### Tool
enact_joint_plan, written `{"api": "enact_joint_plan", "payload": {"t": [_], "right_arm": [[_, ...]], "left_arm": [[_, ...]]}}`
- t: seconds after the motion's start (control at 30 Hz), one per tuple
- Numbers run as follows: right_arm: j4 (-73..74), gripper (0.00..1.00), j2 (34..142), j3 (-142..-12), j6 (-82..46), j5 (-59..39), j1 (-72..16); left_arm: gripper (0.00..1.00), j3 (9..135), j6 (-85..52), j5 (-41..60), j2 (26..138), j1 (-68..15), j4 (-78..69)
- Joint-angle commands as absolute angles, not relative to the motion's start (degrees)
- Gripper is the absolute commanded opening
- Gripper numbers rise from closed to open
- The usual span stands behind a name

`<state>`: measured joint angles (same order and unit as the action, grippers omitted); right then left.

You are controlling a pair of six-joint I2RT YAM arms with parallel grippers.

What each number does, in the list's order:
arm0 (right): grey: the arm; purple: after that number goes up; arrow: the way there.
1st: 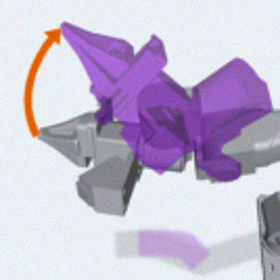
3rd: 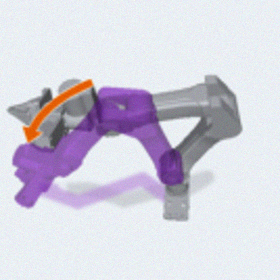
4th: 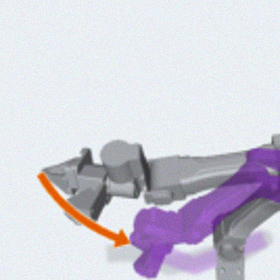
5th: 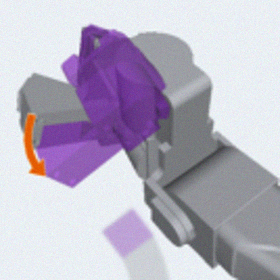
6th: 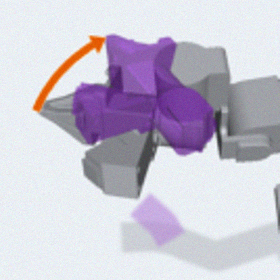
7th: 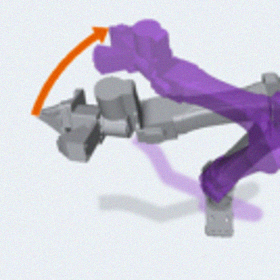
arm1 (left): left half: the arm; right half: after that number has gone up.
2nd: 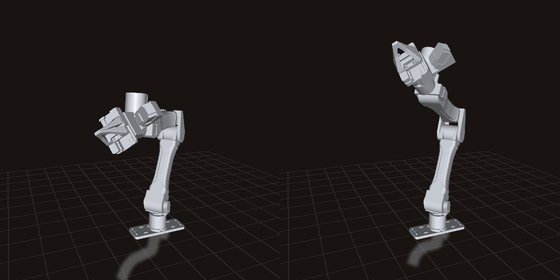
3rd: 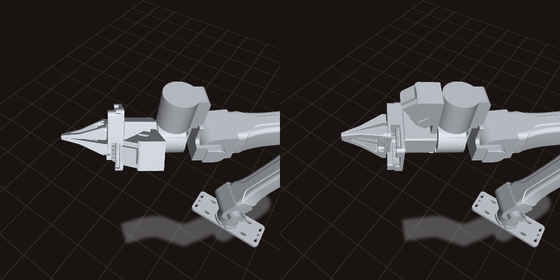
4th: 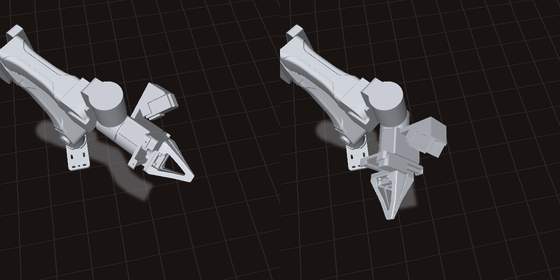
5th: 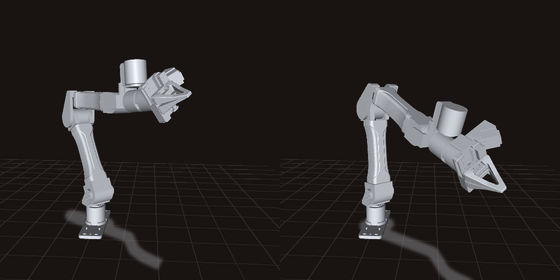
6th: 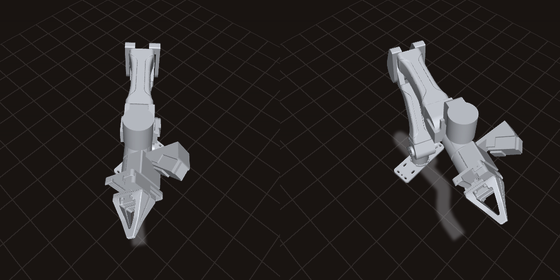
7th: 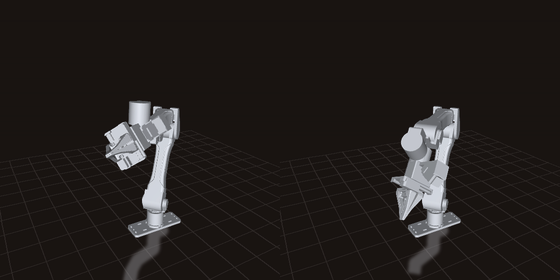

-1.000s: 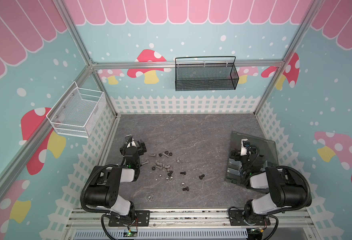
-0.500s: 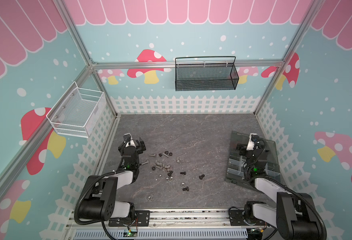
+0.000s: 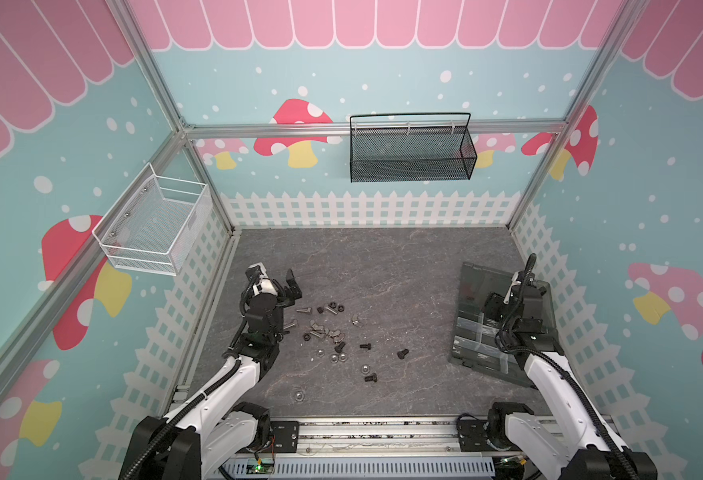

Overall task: Sort the screws and nuts into containers
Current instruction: 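Grip the clear box edge with the right gripper and drag it toward the pile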

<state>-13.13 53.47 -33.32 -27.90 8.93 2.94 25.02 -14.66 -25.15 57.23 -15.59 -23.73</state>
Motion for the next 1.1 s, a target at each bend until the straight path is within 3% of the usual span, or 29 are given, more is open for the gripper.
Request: {"api": "enact_joint_plan", "payload": {"t": [0.0,0.2,0.5,0.73,1.07], "right_arm": [[-25.01,0.54,54.55,-34.12,-34.2,4.52,2.55],[-25.18,0.39,55.85,-31.85,-36.21,2.32,2.46],[-24.18,0.29,60.83,-29.77,-37.79,1.68,2.46],[-22.31,0.15,62.66,-28.69,-39.8,0.45,1.81],[-17.8,0.03,66.28,-30.07,-44.16,0.41,-3.36]], "left_arm": [[1.0,27.11,-18.85,-26.63,54.86,-17.75,-16.33],[1.0,27.46,-22.08,-25.31,52.56,-18.73,-14.73],[1.0,27.67,-24.26,-24.31,53.02,-18.75,-14.41],[1.0,27.96,-24.21,-23.65,54.11,-18.7,-14.41],[1.0,28.07,-24.09,-22.59,56.5,-18.72,-15.57]]}}
